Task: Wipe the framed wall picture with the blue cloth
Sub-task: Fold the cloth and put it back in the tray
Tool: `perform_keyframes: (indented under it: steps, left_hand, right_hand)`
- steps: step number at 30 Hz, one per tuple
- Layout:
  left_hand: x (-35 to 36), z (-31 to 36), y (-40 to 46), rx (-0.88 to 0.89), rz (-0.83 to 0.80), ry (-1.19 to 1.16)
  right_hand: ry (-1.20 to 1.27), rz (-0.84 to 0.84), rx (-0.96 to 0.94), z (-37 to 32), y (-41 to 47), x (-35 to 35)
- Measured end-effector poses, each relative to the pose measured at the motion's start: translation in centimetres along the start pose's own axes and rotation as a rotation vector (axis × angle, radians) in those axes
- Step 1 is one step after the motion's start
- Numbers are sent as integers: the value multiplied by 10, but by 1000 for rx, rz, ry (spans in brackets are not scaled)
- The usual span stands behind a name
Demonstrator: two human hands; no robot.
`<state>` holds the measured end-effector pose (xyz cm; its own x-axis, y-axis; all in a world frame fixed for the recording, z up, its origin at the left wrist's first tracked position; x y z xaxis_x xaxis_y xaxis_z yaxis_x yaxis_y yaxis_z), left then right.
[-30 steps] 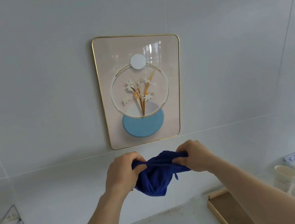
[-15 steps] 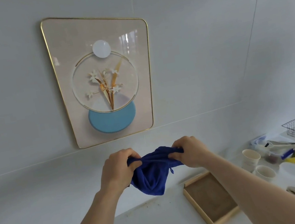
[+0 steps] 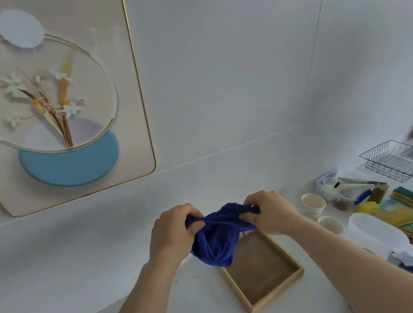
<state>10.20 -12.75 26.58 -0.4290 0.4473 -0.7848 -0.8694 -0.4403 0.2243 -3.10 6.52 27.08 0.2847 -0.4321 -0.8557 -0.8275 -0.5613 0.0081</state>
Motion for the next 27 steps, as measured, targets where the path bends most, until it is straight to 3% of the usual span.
perform_keyframes:
  steps: [10,21,27]
  left_hand:
    - [93,24,42,-78,-88,-50]
    - [193,-1,64,-298,-114,-177]
    - [248,-21,58,-332,-177,-149]
  right_hand:
    - [56,-71,47,90,38,11]
    - [144,-86,143,163,73,63]
    - [156,-126,191,193,79,107]
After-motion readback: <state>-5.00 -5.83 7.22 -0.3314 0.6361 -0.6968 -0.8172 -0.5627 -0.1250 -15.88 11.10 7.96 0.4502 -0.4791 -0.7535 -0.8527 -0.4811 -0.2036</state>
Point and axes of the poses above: each hand's wrist, its own y-axis towards the middle knuckle, its own x-axis out of the palm, z = x × y, the point moved 5 cm from there along y, towards the middle knuckle, and after that the axes turned 6 degrees about y, right-handed, at the moved point
